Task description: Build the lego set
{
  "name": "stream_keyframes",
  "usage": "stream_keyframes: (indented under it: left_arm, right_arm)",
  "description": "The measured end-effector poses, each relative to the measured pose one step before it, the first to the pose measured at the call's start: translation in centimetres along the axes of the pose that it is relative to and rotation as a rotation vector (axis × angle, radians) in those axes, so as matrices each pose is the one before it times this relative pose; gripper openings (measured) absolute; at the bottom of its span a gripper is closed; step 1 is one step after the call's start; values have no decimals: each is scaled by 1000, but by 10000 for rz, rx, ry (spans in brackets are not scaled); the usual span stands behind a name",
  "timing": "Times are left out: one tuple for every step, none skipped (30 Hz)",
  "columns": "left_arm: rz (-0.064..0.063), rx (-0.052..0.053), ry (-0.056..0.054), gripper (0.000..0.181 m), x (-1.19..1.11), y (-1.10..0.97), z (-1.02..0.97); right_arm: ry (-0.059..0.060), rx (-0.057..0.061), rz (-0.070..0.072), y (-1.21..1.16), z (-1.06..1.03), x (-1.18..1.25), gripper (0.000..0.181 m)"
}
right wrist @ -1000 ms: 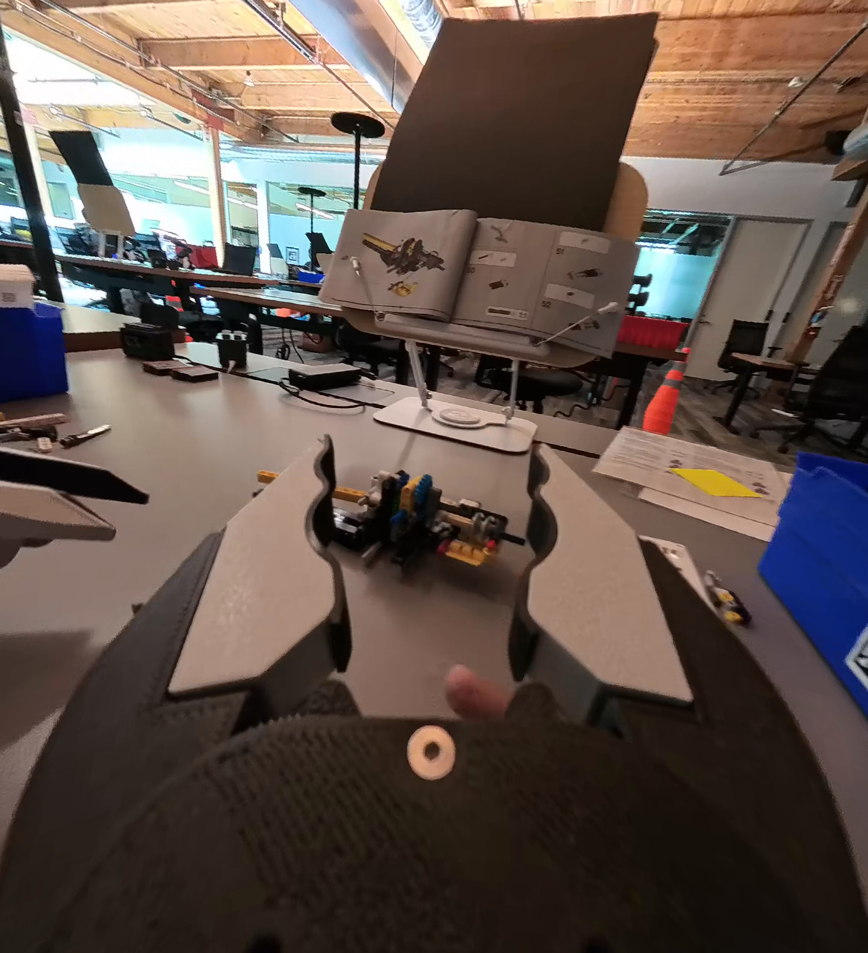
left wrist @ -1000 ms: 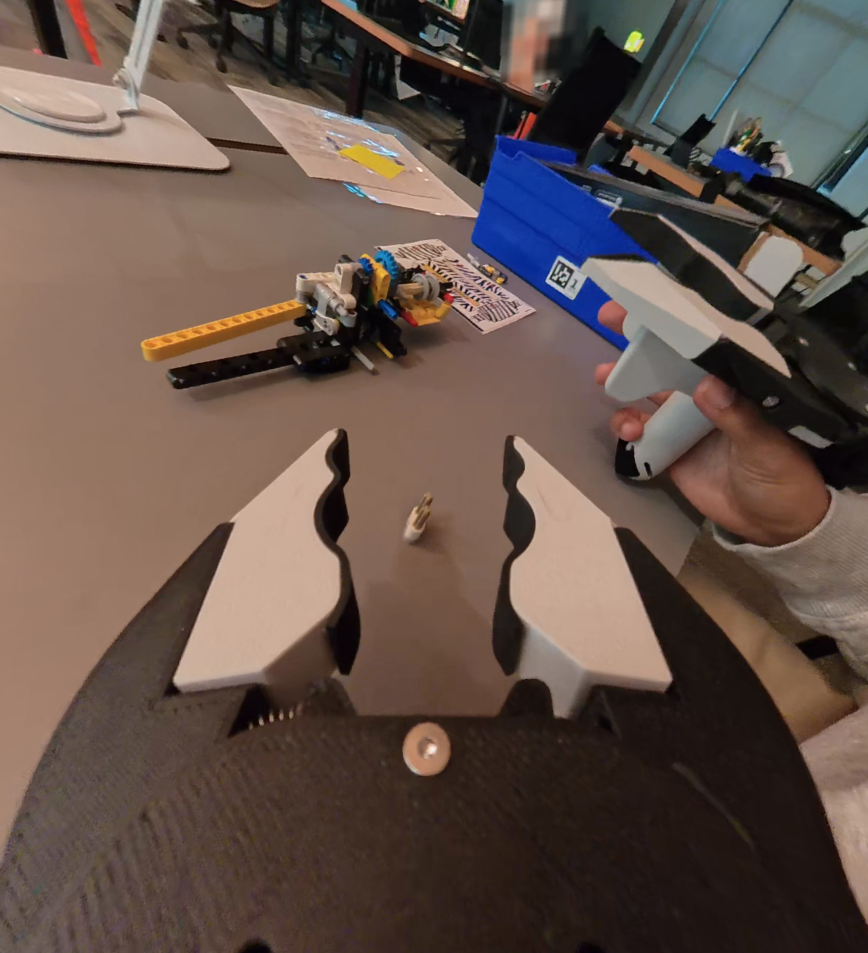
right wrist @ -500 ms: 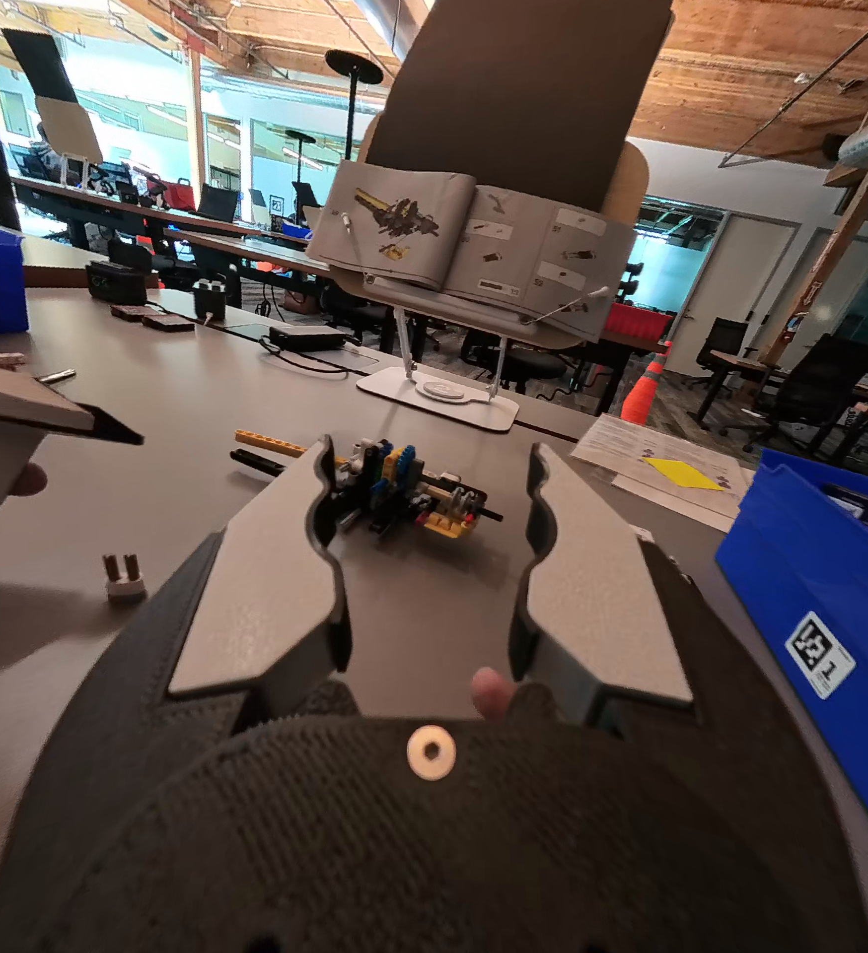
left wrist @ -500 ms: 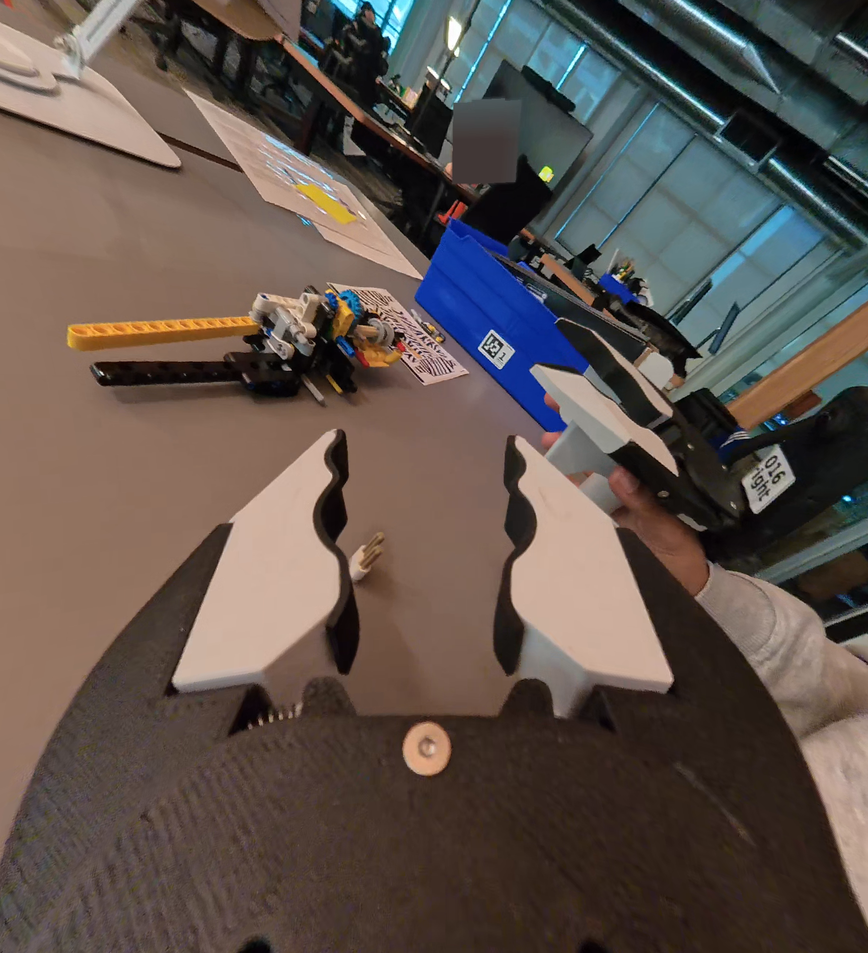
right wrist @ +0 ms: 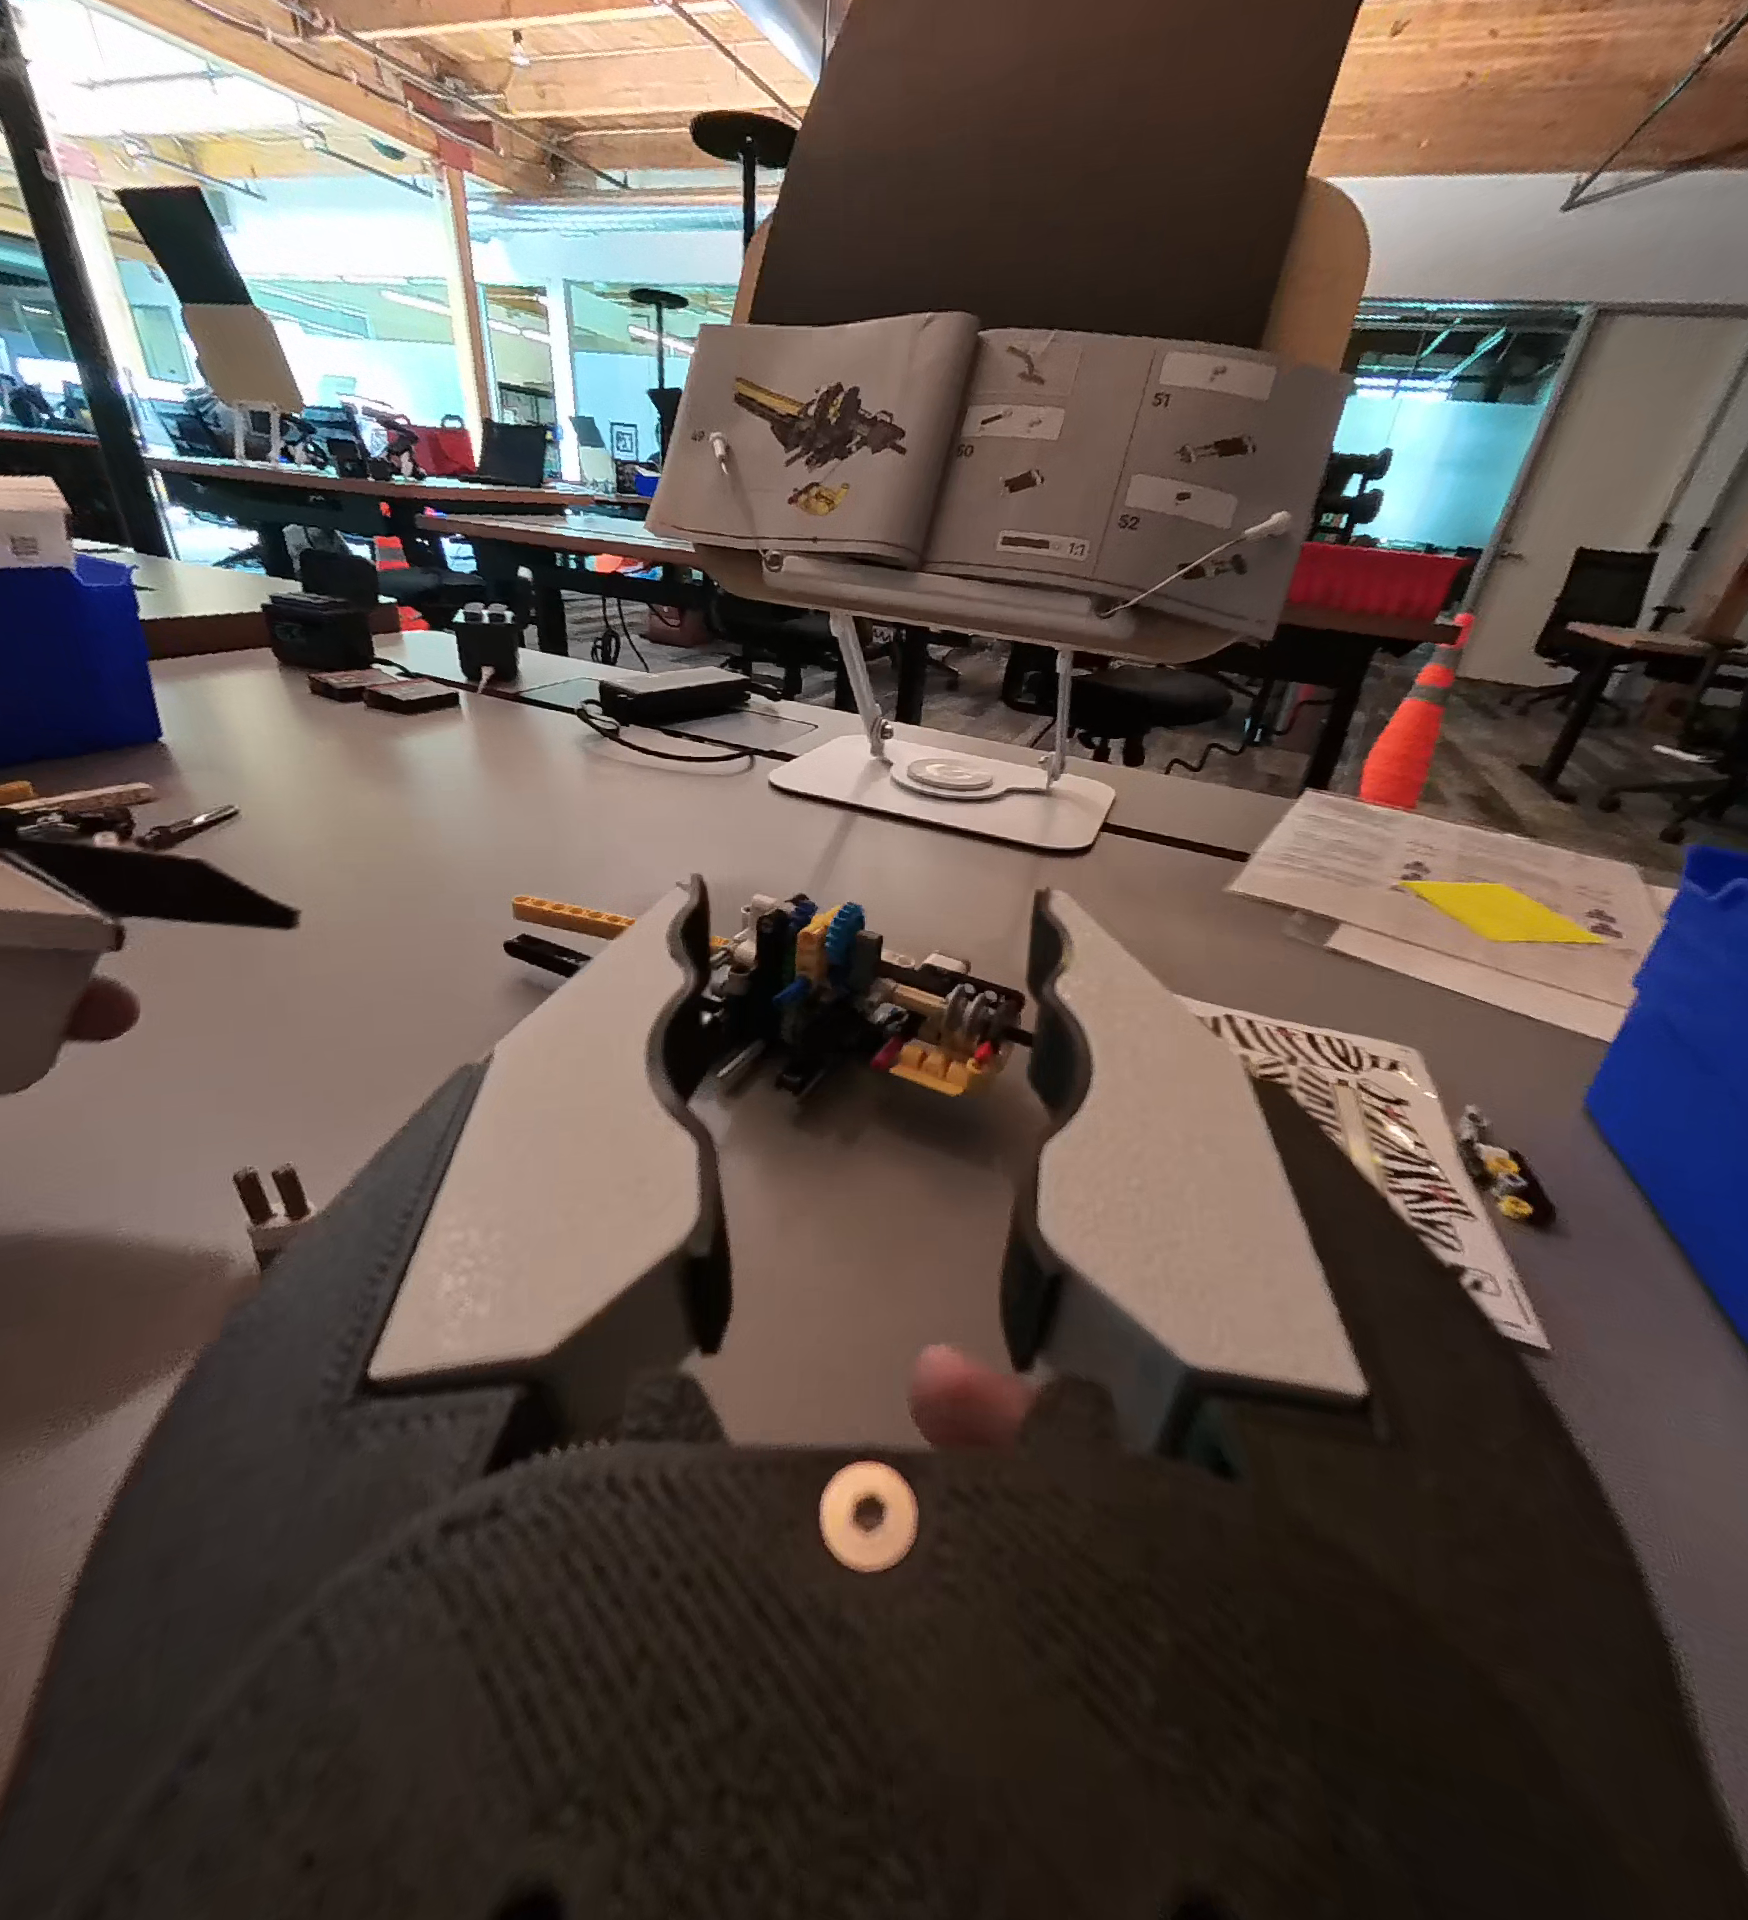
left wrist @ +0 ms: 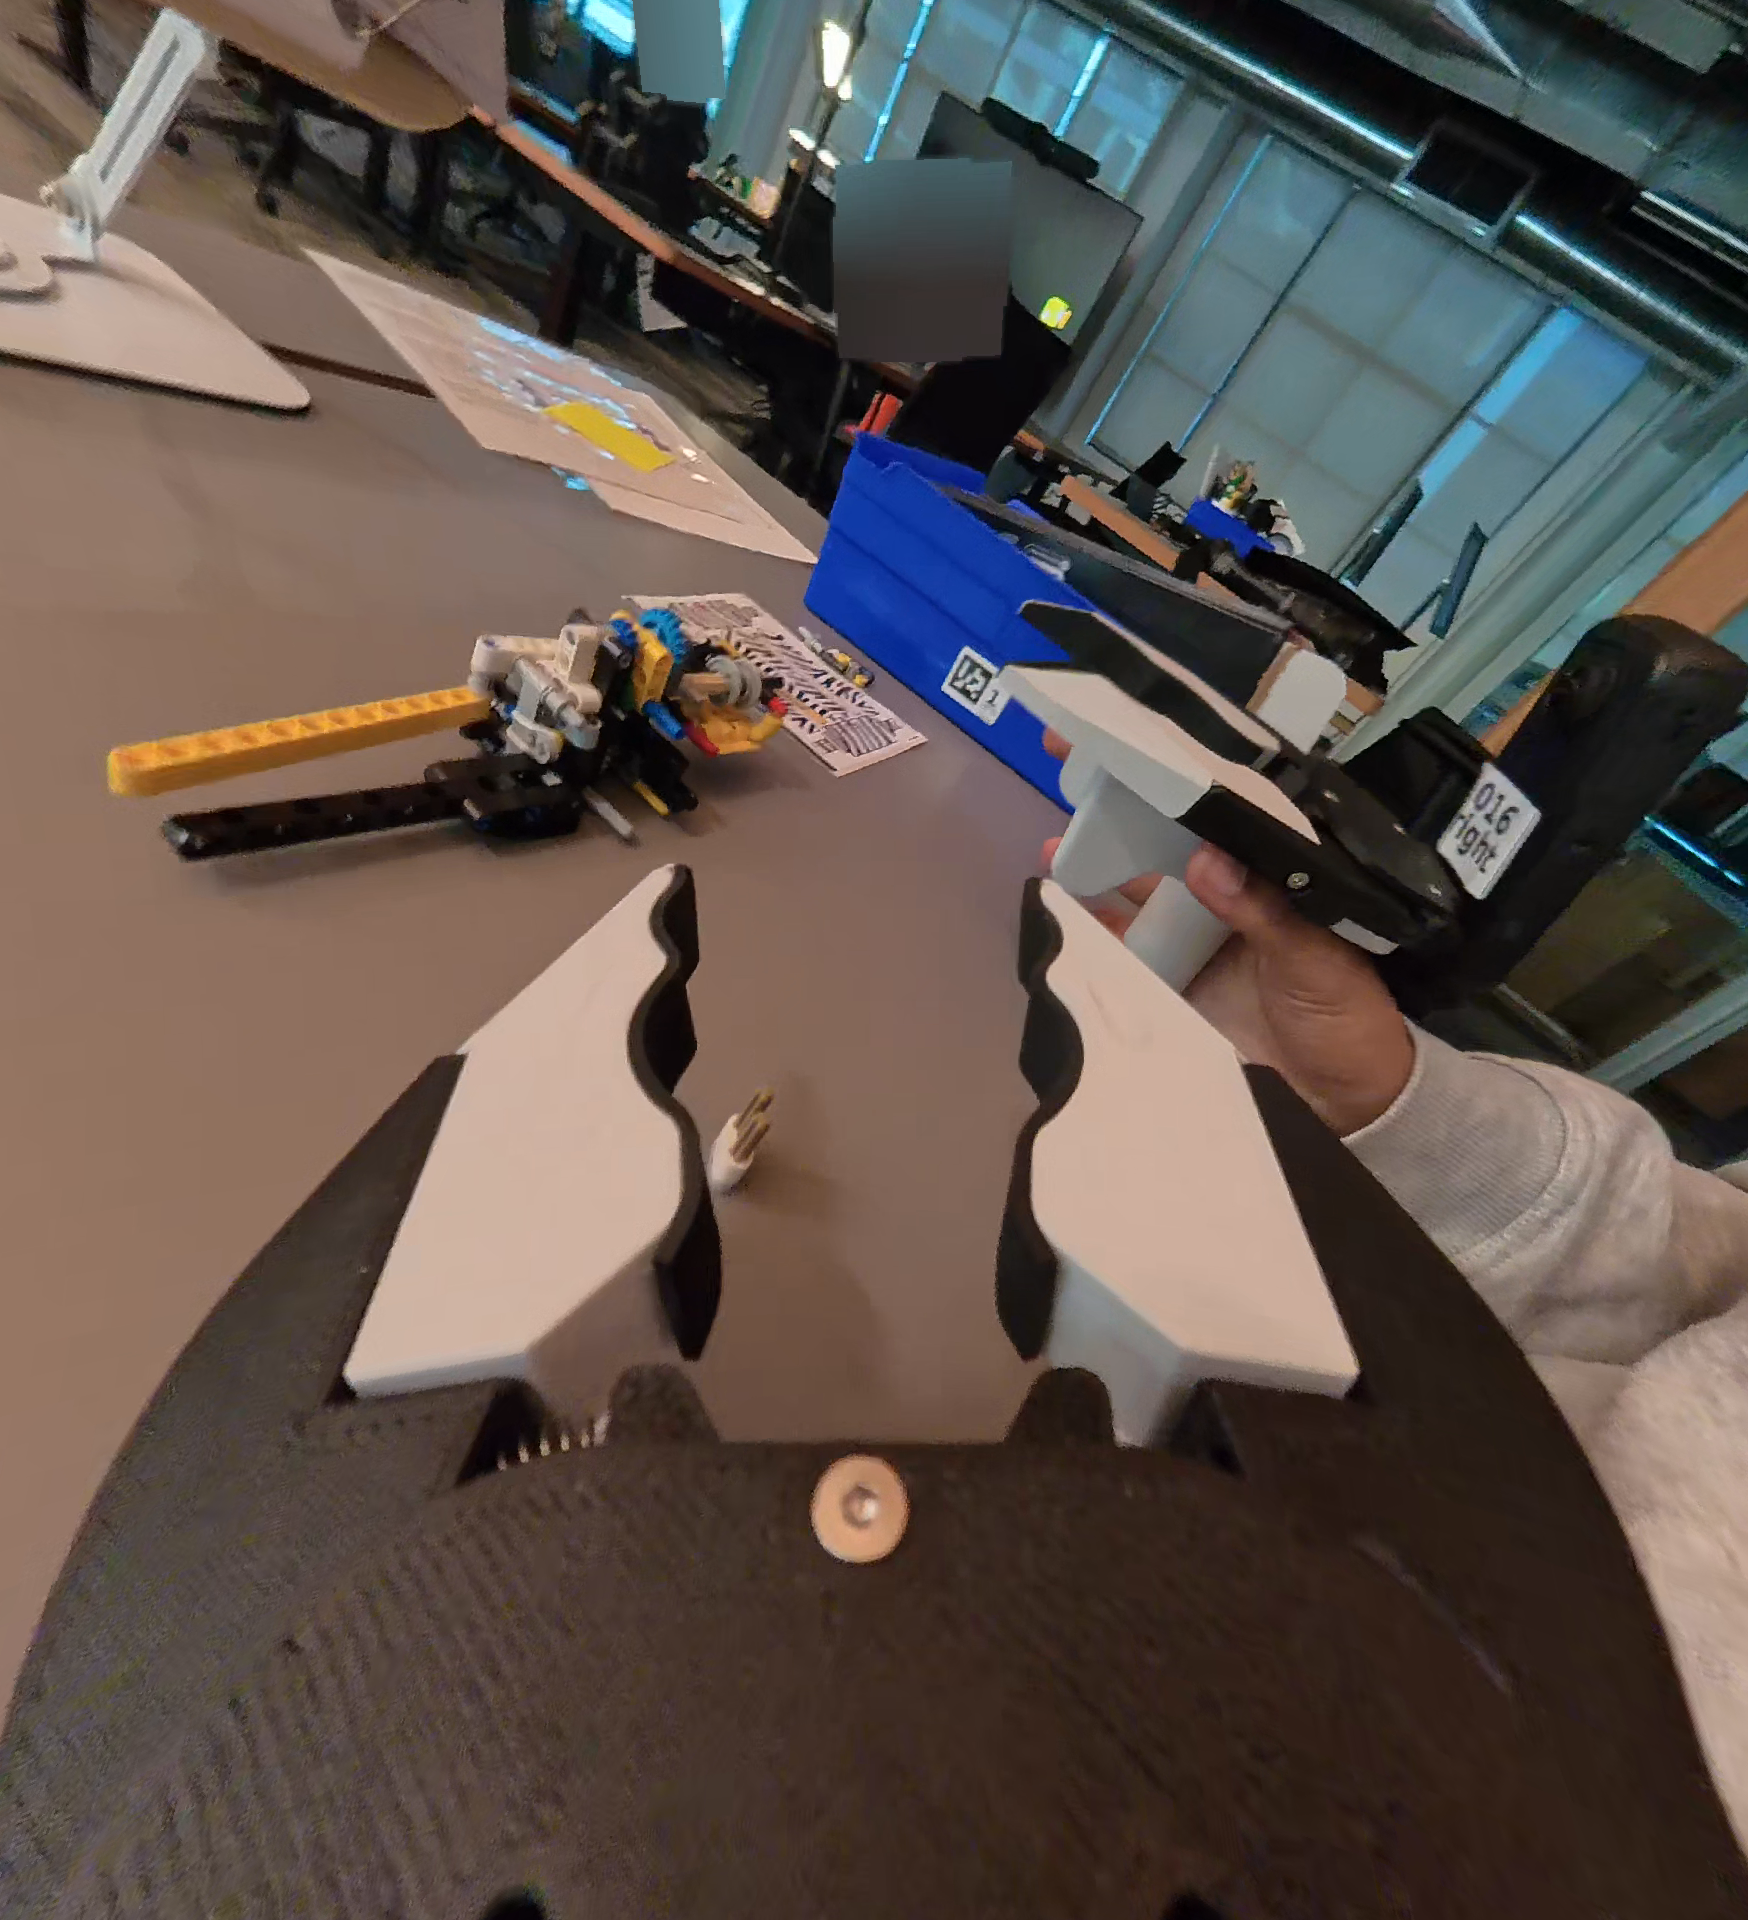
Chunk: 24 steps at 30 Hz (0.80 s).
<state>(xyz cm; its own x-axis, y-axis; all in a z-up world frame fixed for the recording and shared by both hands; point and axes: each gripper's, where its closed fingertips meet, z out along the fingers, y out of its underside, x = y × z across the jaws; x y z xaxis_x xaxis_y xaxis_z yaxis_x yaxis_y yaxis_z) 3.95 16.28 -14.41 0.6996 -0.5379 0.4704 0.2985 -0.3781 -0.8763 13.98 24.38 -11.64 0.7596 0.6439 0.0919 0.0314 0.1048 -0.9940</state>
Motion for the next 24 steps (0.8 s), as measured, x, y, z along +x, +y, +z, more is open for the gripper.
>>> stream_keyframes:
  left_arm:
    - [88,56,269,62,370,-258,182]
    - [5,109,598,61,887,-329,165]
    - [-111,96,792,61,1184,-317,112]
    - [-138,24,631,61,915,-133,142]
    - [-41,-78,348,61,461,129,116]
    - [100,-154,50,61,84,315,21]
    - [252,-153,-124,61,-27,296,-135]
    - [331,-104,-197,61,36,216,-332]
    - [305,-25,-295,61,-5,173,-495]
    - [246,54,-317,61,-34,58,-553]
    - [192,59,-192,60,97,10,-554]
    - [111,31,-185,60,45,15,-540]
    - [9,47,-219,60,-75,-19,-527]
    - [-35,59,-152,60,-16,-58,-538]
    - [-51,83,-117,60,3,-106,-531]
    - [-38,53,-183,60,-139,-82,-505]
    - [-24,-7,-203,61,-246,46,-432]
    - [-89,-40,-128,61,-246,105,-297]
    - [-180,-100,-80,62,-272,180,-142]
    - [-197,-74,2,63,-158,118,-71]
    - [-155,15,106,64,32,-43,-31]
    - [-94,23,88,64,49,-86,1]
    - [-30,6,29,63,-46,-106,49]
    - [15,-132,103,57,39,82,98]
  right_arm:
    - [-68,68,-42,-50,6,-104,63]
    - [-56,209,-152,-231,-77,-115,68]
    - [-59,330,-243,-364,-142,-164,71]
    - [-23,301,-264,-314,-140,-138,70]
    - [-27,166,-190,-166,-88,-118,69]
    - [-91,42,-88,-38,-25,-183,70]
    - [-93,-45,-9,50,33,-144,71]
    - [-74,-117,101,114,115,-67,73]
    - [-51,-112,275,-3,247,11,74]
    - [-11,4,418,-262,391,86,74]
    - [-47,111,418,-443,431,38,74]
    - [-125,138,236,-388,396,-113,74]
    - [-96,113,-33,-184,311,-137,74]
    - [-7,50,-243,40,305,-83,74]
    - [-6,-65,-328,233,340,-157,72]
    - [-80,-175,-289,346,367,-328,69]
    - [-199,-237,-142,403,340,-550,65]
    - [-351,-233,32,401,326,-782,65]
    - [-443,-183,140,323,290,-891,62]
    - [-400,-128,168,250,235,-786,59]
    - [-284,-83,127,151,131,-577,60]
    - [-142,-58,64,67,-17,-347,60]
    - [12,-28,16,12,-172,-94,61]
    - [129,10,-9,-22,-303,107,63]
